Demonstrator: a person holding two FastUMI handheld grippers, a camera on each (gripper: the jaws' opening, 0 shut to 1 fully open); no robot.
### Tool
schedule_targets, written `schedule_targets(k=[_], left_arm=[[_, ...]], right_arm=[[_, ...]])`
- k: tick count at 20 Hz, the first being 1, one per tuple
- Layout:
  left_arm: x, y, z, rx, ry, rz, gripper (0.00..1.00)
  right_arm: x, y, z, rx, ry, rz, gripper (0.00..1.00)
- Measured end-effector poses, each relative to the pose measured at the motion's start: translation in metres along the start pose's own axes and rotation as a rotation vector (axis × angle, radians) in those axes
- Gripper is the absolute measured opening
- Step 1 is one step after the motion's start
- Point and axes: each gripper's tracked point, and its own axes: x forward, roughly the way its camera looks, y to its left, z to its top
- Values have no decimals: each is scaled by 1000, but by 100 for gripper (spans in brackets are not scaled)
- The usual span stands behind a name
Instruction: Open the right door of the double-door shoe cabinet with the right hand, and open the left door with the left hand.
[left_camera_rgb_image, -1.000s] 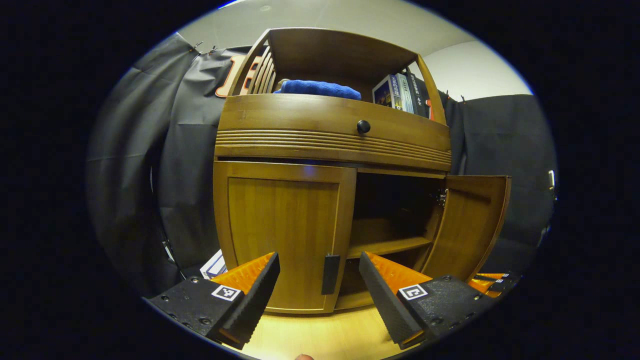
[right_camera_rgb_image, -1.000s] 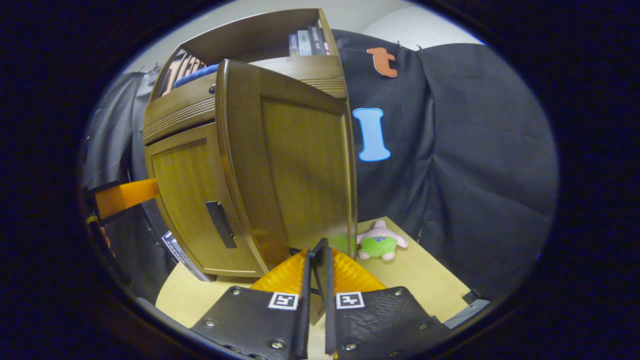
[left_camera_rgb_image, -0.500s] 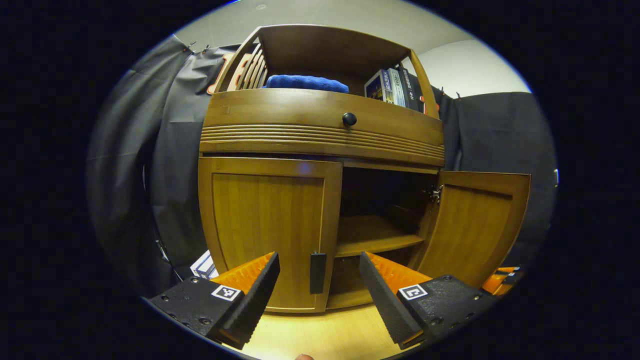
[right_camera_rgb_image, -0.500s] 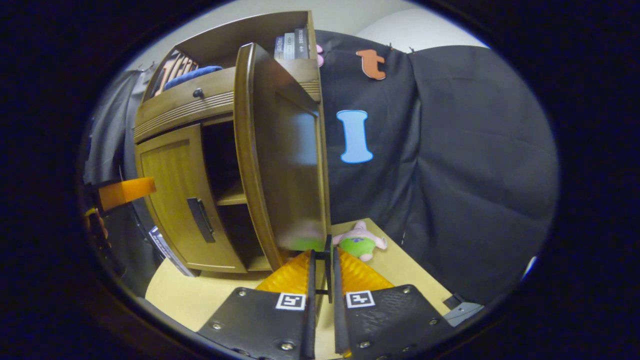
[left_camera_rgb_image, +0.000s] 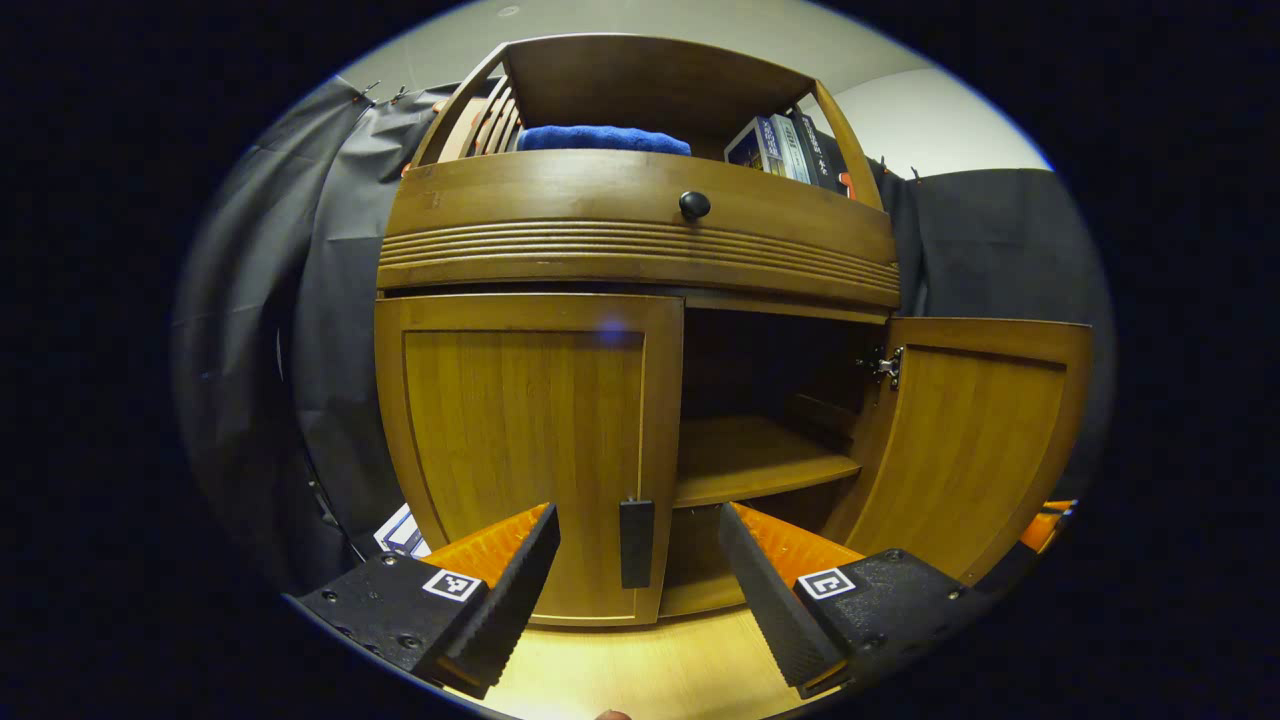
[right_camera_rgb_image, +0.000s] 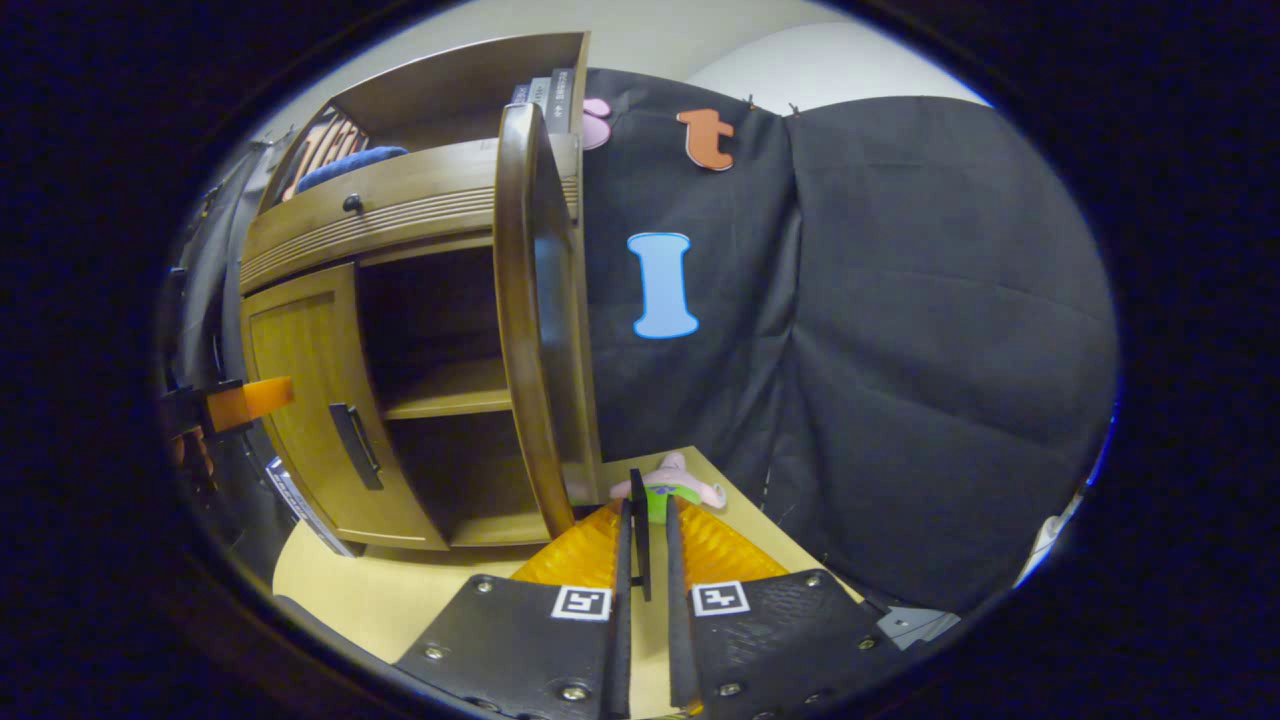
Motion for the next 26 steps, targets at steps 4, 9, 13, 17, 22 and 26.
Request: schedule_targets(k=[4,9,13,17,22,26], left_arm=[[23,-5,-13,25,29,1,99],[57,2,-39,14,67,38,88],[88,8,-53,27,80,68,83],[113,5,-65,25,103,62,70],[126,7,-69,8,96,79,39],[123,7,-68,-26,87,69,31]], right_arm=[[-5,-23,3,-30,-16,-65,16],[-14,-31,8,-13,-23,-77,15],[-23,-27,8,-53,-26,-82,16],[-28,-16,8,-71,-17,-64,15],[-29,-12,4,-88,1,-55,15],[-26,-8,4,-97,6,-26,15]])
